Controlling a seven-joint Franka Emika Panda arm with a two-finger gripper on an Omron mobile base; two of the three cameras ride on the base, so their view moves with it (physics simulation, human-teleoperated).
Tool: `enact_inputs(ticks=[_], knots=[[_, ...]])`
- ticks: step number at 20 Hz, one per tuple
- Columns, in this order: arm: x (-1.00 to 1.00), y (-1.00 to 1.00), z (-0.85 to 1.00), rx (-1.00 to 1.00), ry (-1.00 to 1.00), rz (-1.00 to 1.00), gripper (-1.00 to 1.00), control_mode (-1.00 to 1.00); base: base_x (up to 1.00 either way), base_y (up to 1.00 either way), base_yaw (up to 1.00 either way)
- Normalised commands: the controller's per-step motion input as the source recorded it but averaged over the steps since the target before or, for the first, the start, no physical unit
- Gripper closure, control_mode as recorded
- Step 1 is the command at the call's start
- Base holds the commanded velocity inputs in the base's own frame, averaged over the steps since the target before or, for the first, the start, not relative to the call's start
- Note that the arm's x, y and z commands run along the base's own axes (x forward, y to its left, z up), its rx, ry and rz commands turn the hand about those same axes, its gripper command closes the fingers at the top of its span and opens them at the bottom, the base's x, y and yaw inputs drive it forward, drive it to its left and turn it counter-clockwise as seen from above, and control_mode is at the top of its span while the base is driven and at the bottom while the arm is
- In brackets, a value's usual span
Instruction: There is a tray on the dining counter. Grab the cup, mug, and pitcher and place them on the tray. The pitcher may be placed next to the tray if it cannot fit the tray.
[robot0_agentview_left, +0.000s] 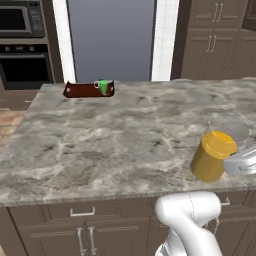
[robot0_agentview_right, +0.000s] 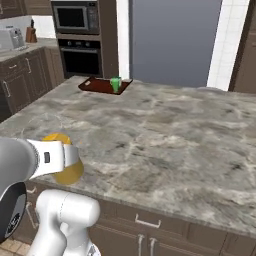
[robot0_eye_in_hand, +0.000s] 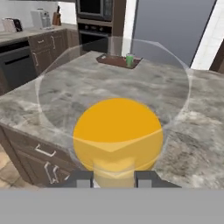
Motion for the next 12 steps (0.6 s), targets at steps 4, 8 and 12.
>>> enact_inputs(ticks=[4,8,12], knots=[[0.0,0.0,0.0,0.0,0.0,0.0,1.0,1.0,0.0,1.0,0.0],[0.0,0.0,0.0,0.0,0.0,0.0,1.0,1.0,0.0,1.0,0.0],[0.0,0.0,0.0,0.0,0.0,0.0,1.0,1.0,0.0,1.0,0.0]])
